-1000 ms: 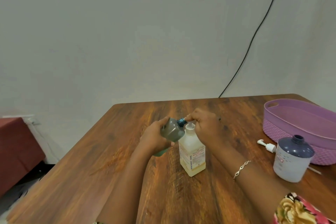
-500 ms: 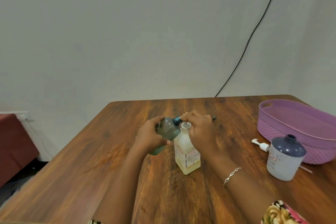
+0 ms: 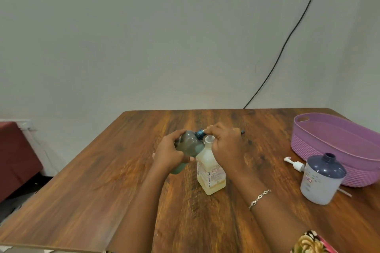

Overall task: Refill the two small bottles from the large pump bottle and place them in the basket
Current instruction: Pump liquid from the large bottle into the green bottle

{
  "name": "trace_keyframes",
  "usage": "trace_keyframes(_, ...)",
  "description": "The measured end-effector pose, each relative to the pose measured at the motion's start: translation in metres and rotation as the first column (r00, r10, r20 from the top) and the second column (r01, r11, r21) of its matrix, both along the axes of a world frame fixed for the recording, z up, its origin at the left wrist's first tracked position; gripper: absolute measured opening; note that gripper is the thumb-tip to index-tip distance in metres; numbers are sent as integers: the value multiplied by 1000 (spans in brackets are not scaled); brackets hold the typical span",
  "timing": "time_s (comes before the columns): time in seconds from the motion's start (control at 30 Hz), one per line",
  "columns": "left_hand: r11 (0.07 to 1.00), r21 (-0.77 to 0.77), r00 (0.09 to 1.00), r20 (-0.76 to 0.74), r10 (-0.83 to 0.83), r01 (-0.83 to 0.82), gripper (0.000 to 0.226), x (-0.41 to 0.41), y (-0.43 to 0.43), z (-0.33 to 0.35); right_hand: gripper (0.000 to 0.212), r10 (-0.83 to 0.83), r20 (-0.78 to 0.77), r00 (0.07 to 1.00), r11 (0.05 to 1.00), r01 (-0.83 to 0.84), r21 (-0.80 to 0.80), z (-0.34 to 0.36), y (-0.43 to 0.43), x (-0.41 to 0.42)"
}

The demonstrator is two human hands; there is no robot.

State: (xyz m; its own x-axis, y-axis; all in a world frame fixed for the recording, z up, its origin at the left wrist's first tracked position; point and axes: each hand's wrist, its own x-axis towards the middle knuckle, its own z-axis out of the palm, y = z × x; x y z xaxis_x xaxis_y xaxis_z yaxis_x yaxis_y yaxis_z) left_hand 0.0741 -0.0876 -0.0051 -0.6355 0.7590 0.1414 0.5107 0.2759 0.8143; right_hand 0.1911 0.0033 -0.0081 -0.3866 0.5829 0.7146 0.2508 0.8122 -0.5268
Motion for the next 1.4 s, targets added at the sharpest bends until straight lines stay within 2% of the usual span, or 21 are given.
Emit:
trace_keyframes(0.2, 999, 32, 997, 69, 34, -36, 82, 5, -1, -2, 30, 26, 39, 999, 999, -24, -40, 6, 2, 3)
trace_keyframes(0.3, 998, 56, 998, 58, 17, -20, 84, 4, 1, 6, 31, 26, 79, 997, 997, -21, -69, 17, 9, 3)
trace_keyframes(0.43, 1000, 7, 1000, 3, 27, -27, 84, 4, 2, 1, 30, -19, -16, 1000, 999, 18, -44, 4, 0, 0)
trace_keyframes(0.57, 999, -12, 998, 25, 50, -49, 85, 10, 1, -6, 31, -14, -2, 1000, 999, 14, -38, -6, 3, 1)
trace_keyframes(0.83, 997, -18, 995, -58, 76, -77, 86, 7, 1, 5, 29, 16, 135, 991, 998, -8, -55, 21, 10, 3)
trace_keyframes(0.97, 998, -10, 998, -6, 66, -66, 84, 10, 2, -2, 31, -29, 123, 992, 1000, 29, 6, 6, 4, 5)
trace_keyframes(1.17, 997, -4, 997, -2, 72, -72, 84, 13, 2, -1, 29, 36, 137, 990, 999, -30, -41, 13, 7, 9)
trace_keyframes(1.27, 996, 20, 996, -18, 88, -88, 84, 12, 2, 7, 29, 48, 233, 971, 999, -43, -27, 29, 14, 6)
trace_keyframes(1.33, 994, 6, 993, -44, 106, -106, 84, 12, 2, 7, 29, 22, 205, 979, 999, -15, -37, 29, 13, 5)
trace_keyframes(1.4, 995, 12, 995, -12, 100, -100, 83, 13, 3, 0, 28, 9, 104, 995, 998, -3, -63, 17, 6, 7)
